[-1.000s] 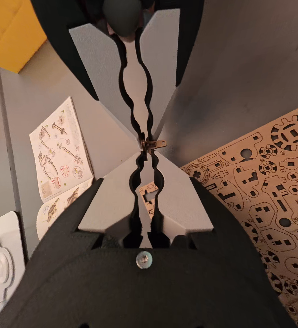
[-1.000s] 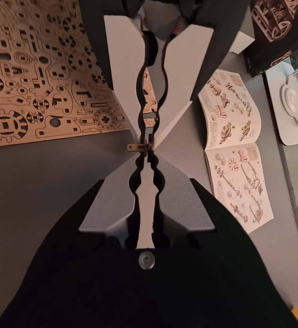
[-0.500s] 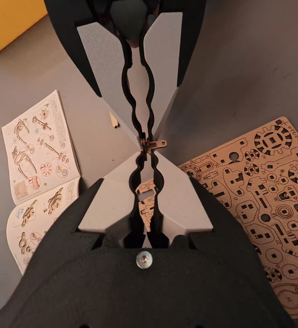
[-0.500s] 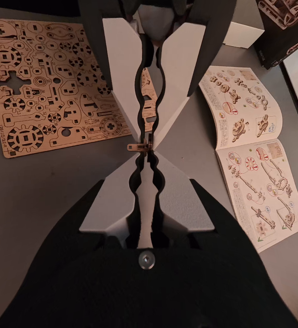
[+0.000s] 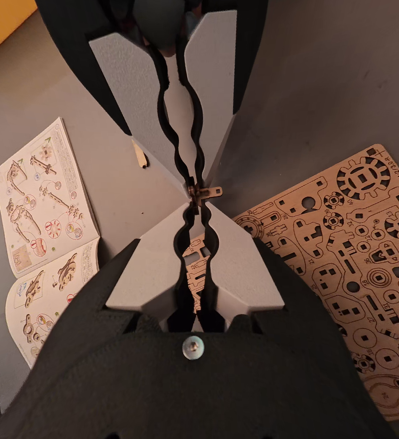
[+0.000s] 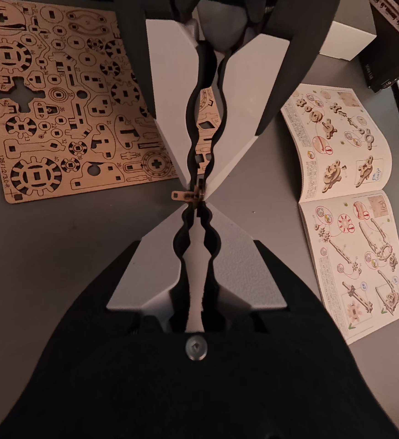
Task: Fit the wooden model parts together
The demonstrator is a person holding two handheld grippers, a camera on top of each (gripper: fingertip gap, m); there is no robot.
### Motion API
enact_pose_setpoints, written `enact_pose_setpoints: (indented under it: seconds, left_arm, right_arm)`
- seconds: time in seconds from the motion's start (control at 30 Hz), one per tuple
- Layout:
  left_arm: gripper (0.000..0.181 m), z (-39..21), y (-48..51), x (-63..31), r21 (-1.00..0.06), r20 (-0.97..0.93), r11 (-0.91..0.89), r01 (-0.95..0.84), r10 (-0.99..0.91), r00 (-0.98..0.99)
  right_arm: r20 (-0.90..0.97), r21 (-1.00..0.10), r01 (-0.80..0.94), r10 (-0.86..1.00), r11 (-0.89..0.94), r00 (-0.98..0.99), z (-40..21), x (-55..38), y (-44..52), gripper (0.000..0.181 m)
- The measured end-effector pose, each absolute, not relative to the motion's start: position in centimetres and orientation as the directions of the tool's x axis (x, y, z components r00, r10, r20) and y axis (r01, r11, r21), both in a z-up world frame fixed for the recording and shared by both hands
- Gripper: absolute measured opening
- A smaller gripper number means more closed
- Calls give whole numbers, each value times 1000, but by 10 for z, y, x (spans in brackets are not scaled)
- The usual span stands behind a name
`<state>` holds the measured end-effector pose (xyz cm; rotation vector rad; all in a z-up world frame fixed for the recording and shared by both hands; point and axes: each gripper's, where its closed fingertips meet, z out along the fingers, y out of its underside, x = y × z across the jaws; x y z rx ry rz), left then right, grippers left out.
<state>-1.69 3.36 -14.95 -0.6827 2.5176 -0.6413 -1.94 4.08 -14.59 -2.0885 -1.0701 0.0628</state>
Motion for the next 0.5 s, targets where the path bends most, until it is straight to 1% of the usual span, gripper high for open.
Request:
enact_pose_setpoints:
  seconds: [0.13,0.27,0.33,0.43,0.5]
  left_arm:
    - [3,-147,34,-16,-551,-294,760,-346,-564,-772]
    - [3,-150,34,-16,-526,-312,779,-341,-549,-775]
    - [3,-148,34,-16,-527,-321,781,-334,-547,-773]
    - [3,-147,35,-16,-525,-324,787,-325,-538,-778]
    - [3,-144,40,-9,-515,-418,813,-273,-516,-748]
  right_arm:
    - [293,-661,669,703,-341,648,-143,-18,42,4]
    - [315,-638,694,710,-332,630,-146,-19,41,4]
    - [321,-644,692,706,-326,631,-144,-18,41,3]
    - [279,-672,661,713,-334,643,-144,-20,42,5]
    - [380,-656,698,675,-285,633,-140,-12,49,6]
